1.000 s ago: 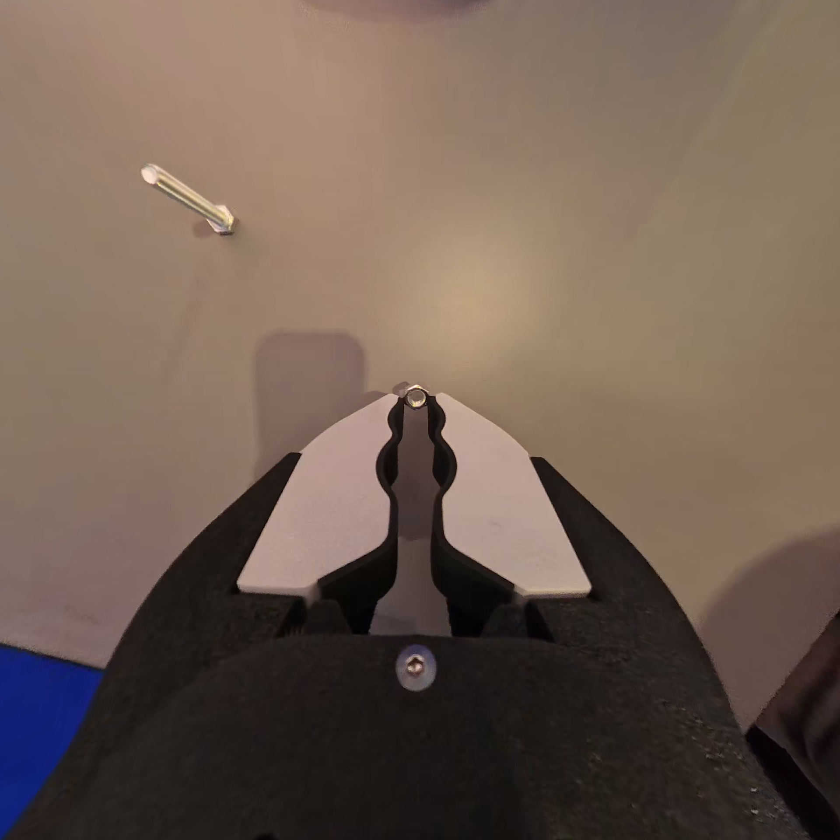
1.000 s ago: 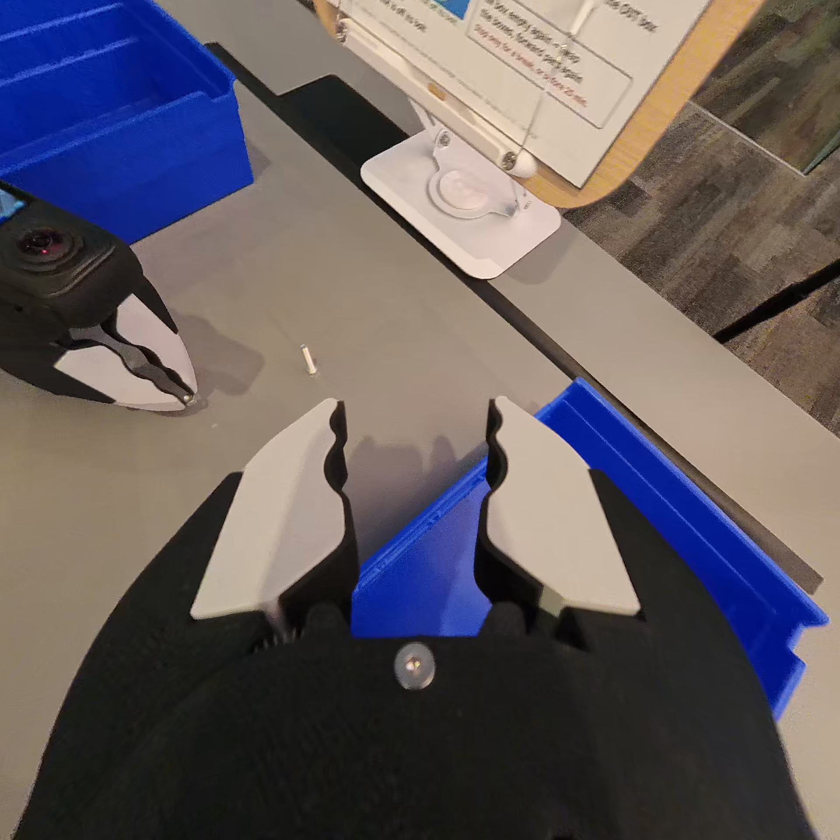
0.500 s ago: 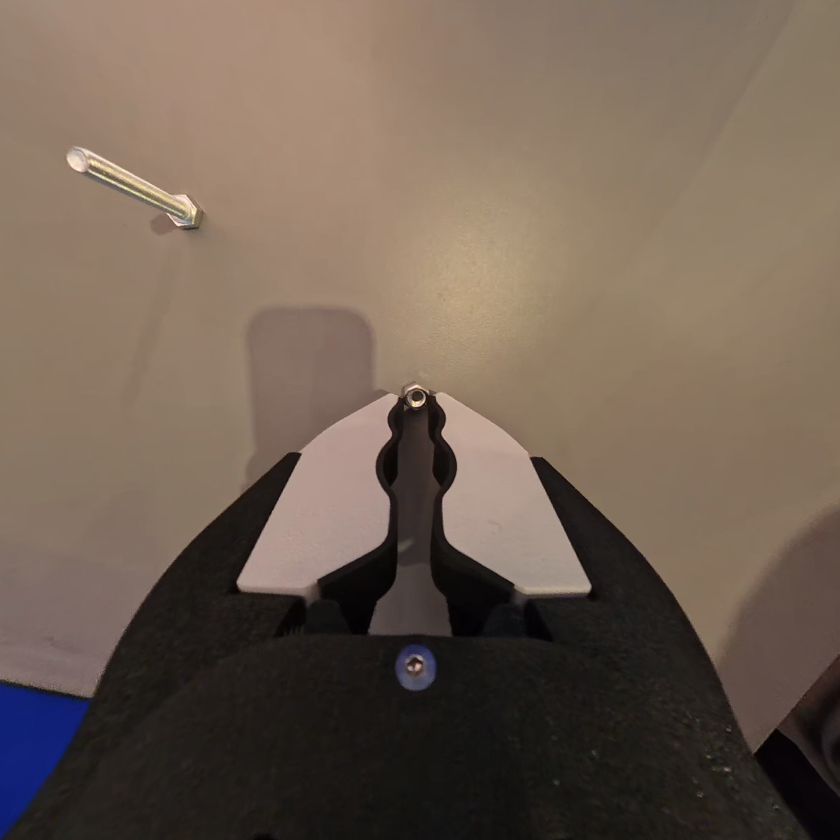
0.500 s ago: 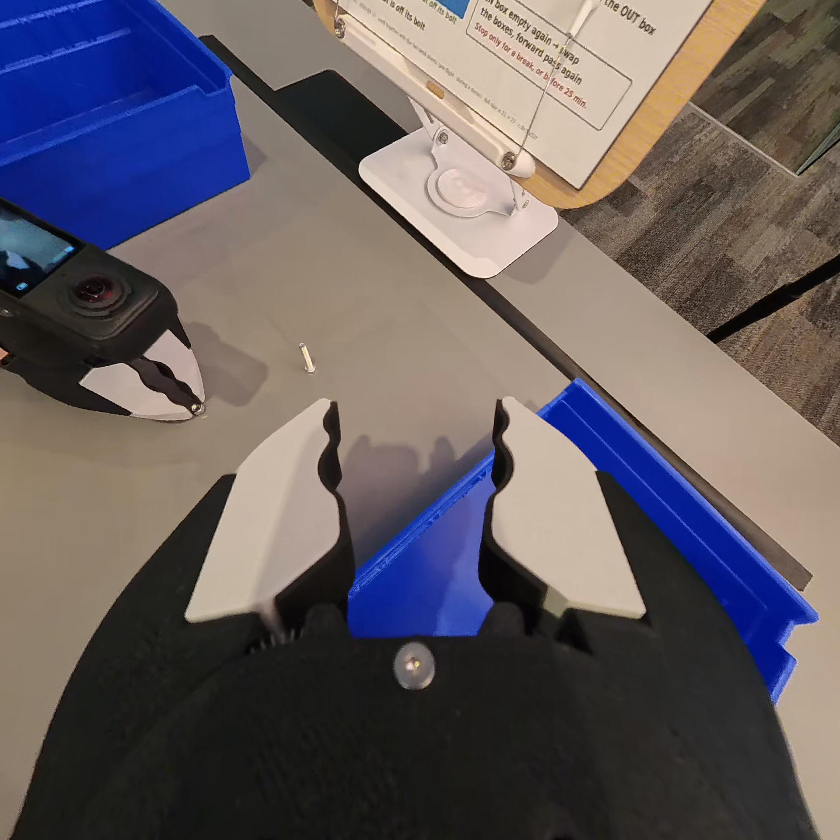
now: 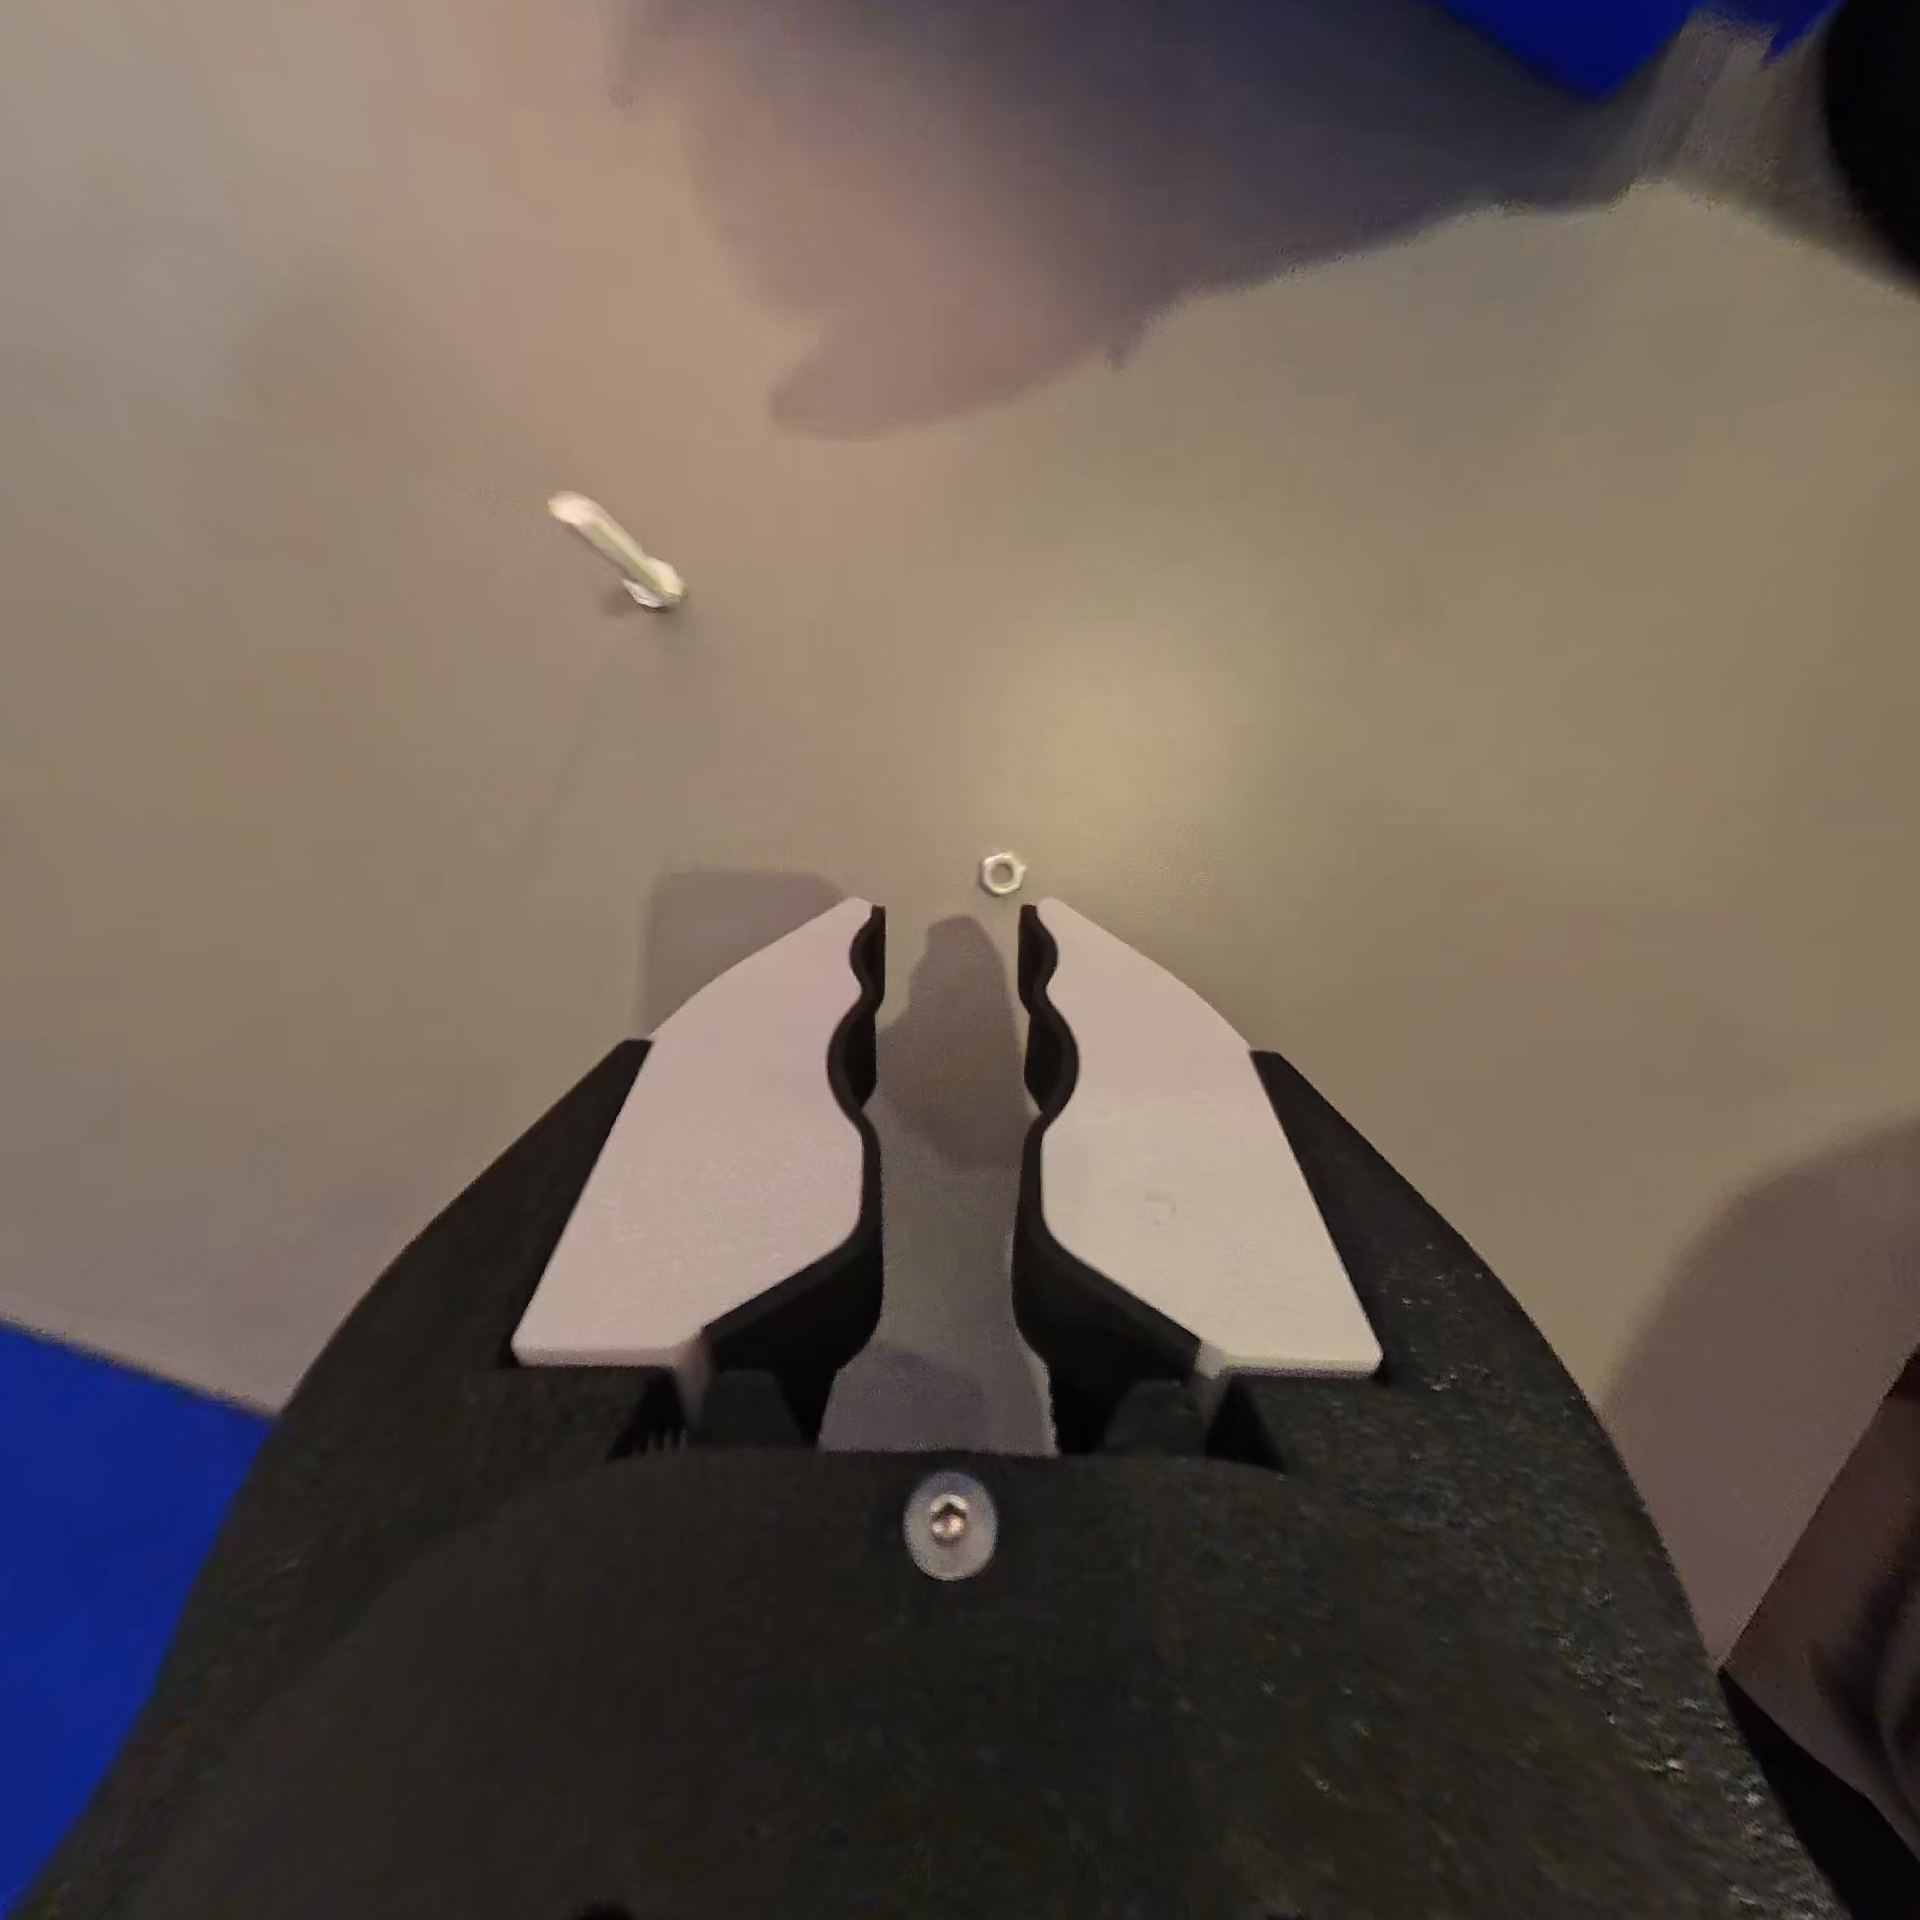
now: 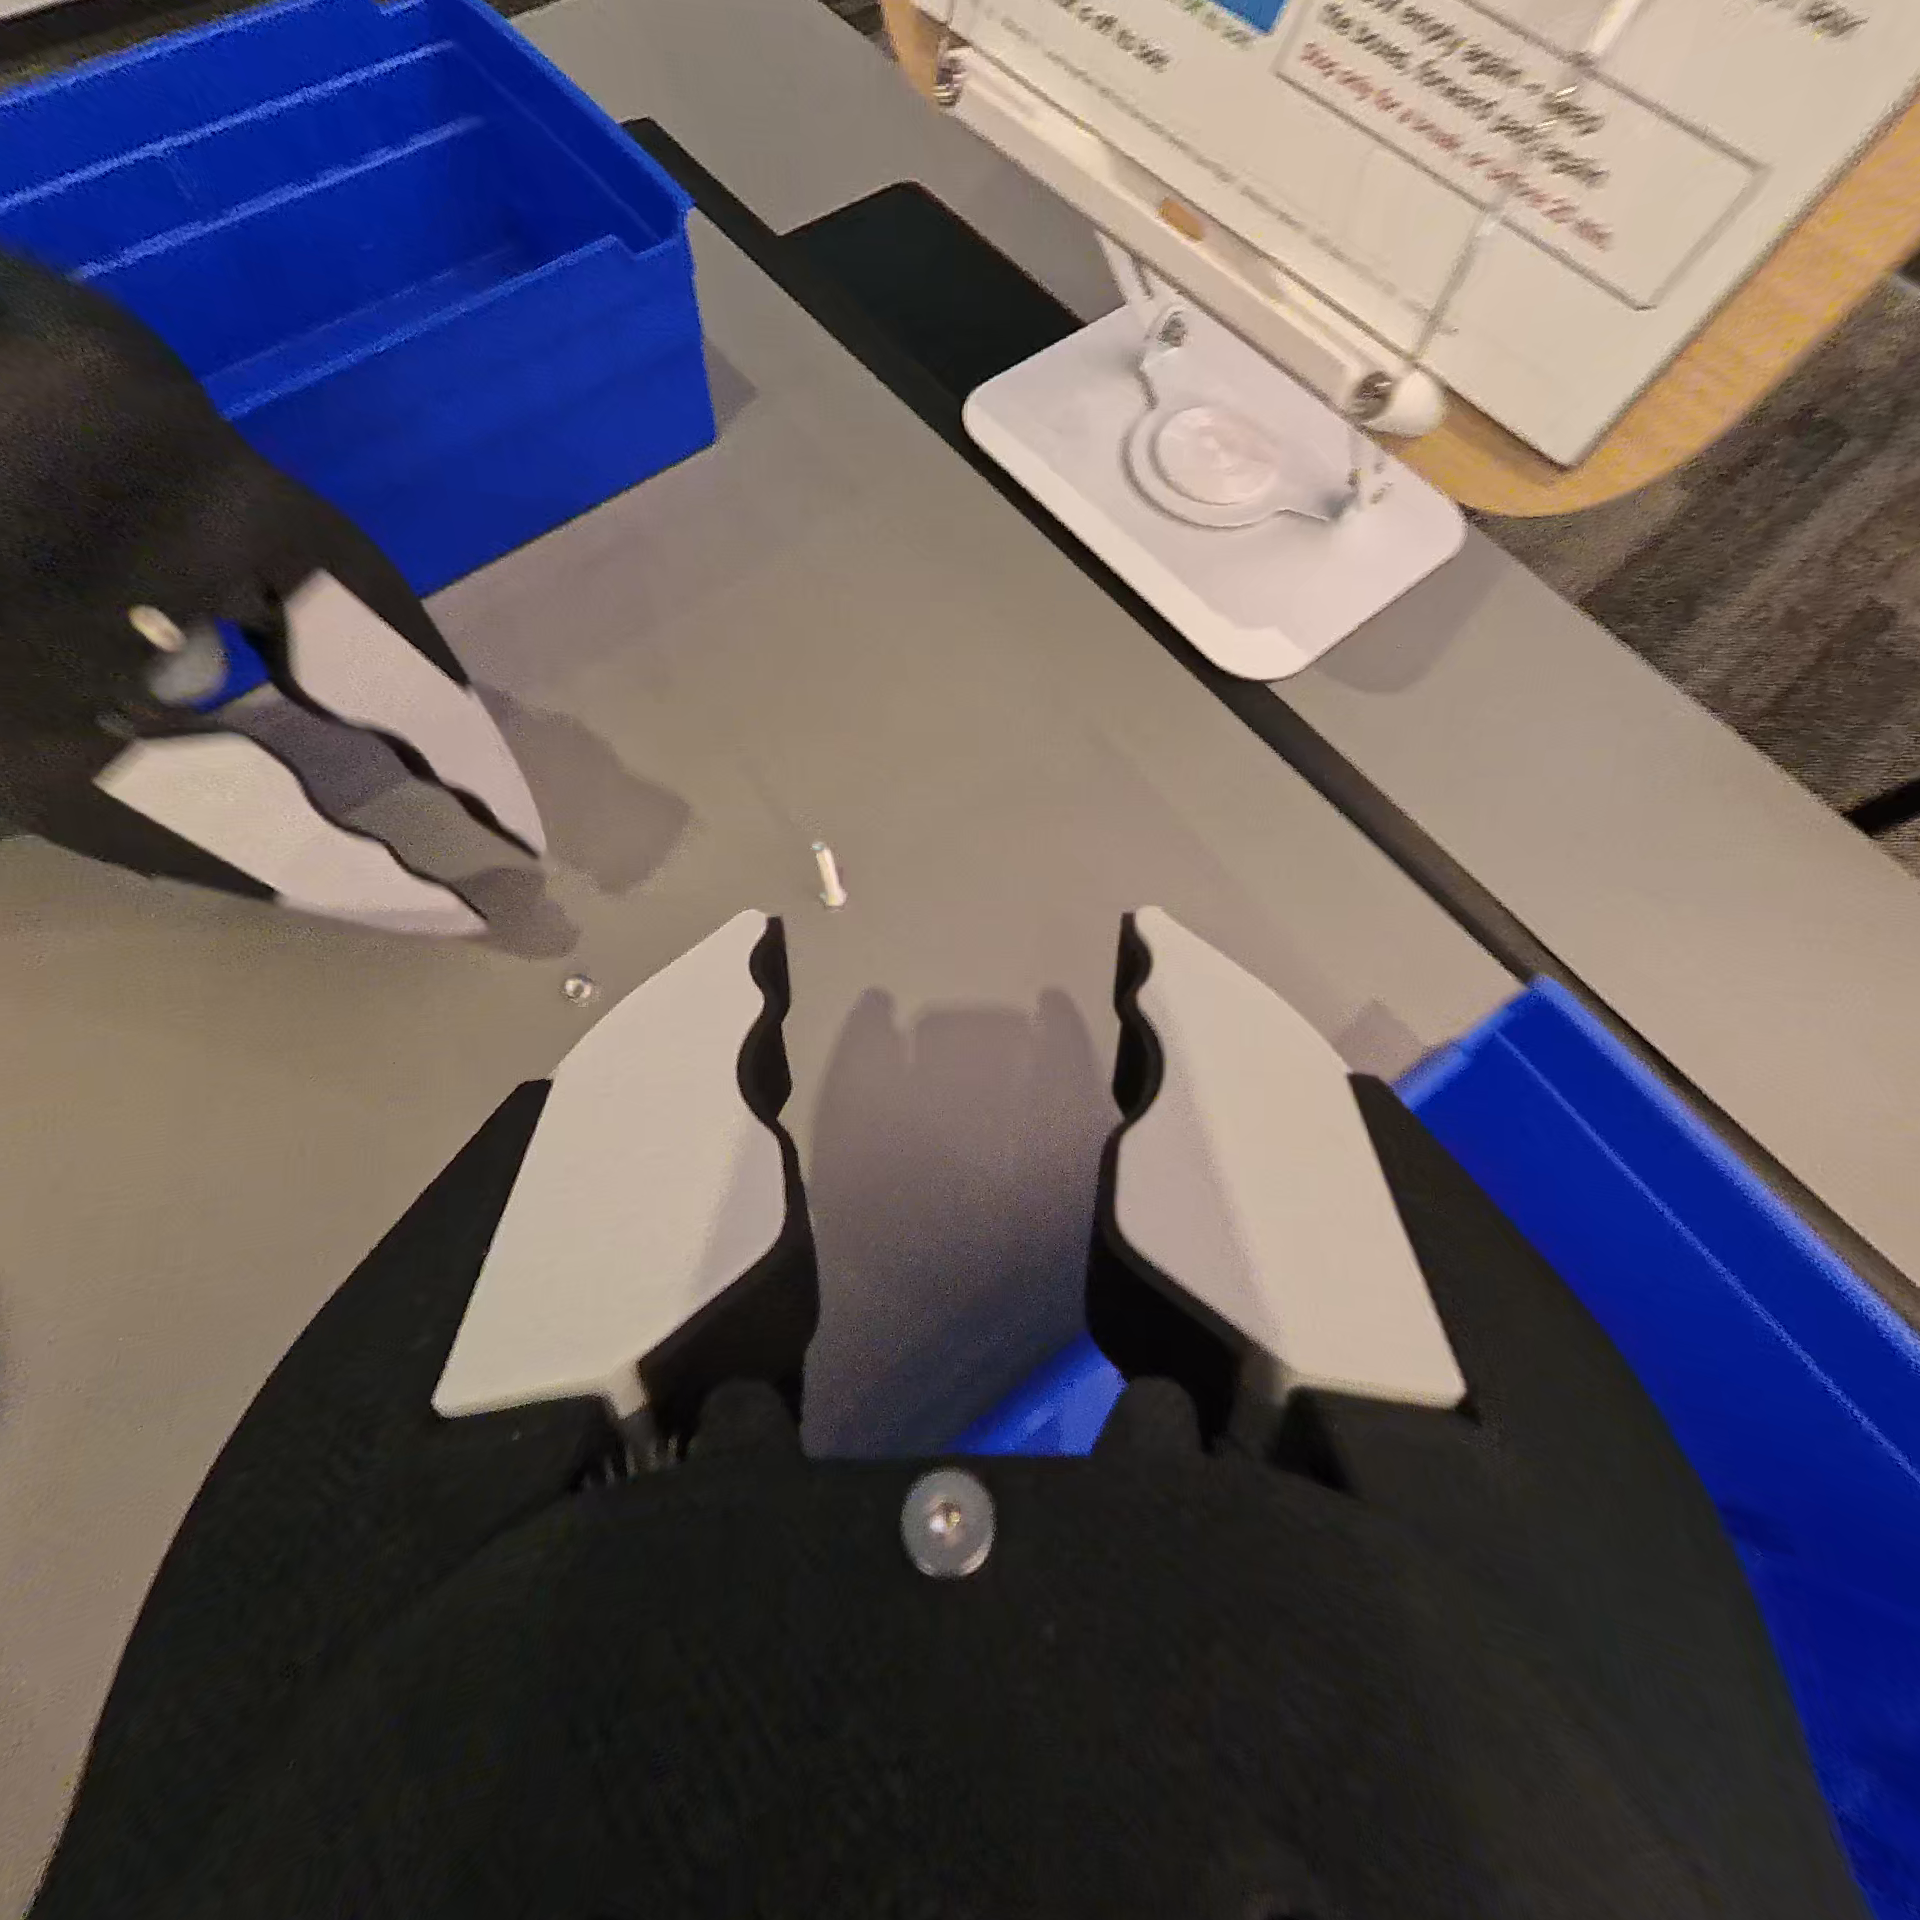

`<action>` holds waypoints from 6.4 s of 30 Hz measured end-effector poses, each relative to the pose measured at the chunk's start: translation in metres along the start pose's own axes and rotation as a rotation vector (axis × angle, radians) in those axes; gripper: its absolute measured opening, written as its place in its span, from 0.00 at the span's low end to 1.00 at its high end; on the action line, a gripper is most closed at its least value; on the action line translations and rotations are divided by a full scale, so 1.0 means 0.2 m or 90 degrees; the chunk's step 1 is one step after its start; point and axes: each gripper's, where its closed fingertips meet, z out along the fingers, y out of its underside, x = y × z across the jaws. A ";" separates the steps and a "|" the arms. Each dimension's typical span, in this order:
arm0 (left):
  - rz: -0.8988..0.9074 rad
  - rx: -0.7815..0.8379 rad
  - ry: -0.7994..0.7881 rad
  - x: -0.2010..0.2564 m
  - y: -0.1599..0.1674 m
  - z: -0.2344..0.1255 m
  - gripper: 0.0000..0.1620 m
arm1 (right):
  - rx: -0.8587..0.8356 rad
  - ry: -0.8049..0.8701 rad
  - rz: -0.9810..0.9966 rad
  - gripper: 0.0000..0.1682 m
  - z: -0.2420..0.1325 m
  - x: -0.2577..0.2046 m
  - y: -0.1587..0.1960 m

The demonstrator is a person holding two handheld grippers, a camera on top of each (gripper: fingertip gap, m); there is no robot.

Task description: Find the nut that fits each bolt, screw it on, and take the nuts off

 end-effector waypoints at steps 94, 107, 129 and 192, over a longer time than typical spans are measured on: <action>-0.050 0.401 0.249 0.16 -0.35 -0.44 0.03 | 0.016 -0.327 0.001 0.17 0.01 -0.65 -0.19; -0.114 0.519 0.292 0.02 -0.31 -0.82 0.03 | 0.031 -0.278 -0.115 0.18 -0.02 -0.58 -0.15; -0.072 0.552 0.073 -0.19 -0.08 -1.19 0.03 | -0.312 -0.253 -0.489 0.11 0.55 -0.75 0.46; 0.110 0.615 0.144 0.09 -0.31 -1.08 0.03 | -0.310 -0.297 -0.558 0.07 -0.30 -0.94 -0.75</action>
